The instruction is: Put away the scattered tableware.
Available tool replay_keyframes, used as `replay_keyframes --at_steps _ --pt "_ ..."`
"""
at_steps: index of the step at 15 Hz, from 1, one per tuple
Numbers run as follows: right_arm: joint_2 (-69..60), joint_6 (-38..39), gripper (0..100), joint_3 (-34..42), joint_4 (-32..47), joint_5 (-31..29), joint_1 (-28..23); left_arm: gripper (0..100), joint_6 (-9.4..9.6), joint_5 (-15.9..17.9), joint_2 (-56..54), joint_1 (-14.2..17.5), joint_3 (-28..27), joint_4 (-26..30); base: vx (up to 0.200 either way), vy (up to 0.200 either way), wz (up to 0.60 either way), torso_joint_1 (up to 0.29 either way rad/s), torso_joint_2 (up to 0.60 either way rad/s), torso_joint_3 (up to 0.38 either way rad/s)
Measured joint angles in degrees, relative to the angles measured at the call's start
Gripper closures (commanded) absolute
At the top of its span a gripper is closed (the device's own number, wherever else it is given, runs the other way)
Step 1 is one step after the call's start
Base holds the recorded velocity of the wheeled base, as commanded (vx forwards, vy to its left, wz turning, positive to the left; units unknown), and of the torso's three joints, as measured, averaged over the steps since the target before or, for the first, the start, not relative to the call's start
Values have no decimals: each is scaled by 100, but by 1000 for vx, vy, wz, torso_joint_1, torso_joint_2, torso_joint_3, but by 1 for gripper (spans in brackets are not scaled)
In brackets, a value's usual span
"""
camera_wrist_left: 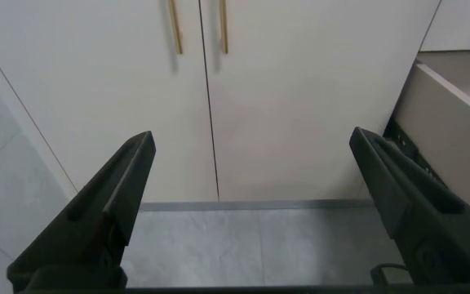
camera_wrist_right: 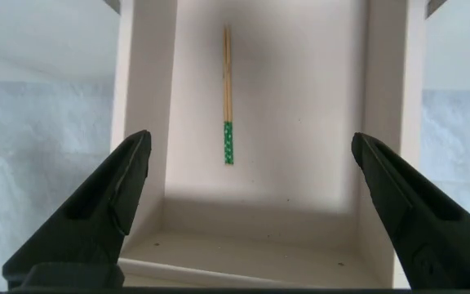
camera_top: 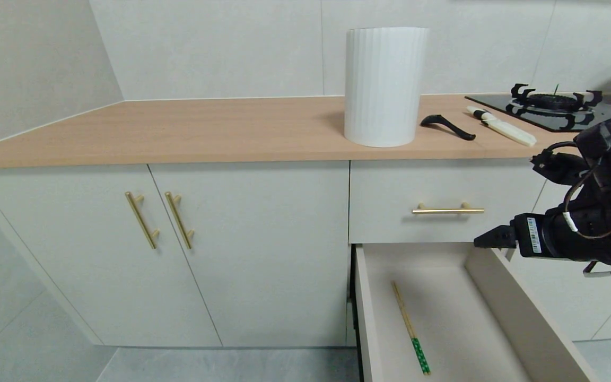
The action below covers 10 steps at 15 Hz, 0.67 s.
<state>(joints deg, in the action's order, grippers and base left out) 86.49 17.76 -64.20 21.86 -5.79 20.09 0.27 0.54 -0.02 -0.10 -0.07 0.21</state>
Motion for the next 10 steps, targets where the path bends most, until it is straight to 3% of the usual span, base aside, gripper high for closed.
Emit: replay_keyframes --at_steps 2,10 --pt "-13 -2 0 13 -7 -1 5 0 -2 0 0 0 5 -2 0 0 0 93 -210 -293" --pt "16 -15 0 72 -13 0 27 0 0 0 0 0 0 -2 0 0 0 148 -493 -306"
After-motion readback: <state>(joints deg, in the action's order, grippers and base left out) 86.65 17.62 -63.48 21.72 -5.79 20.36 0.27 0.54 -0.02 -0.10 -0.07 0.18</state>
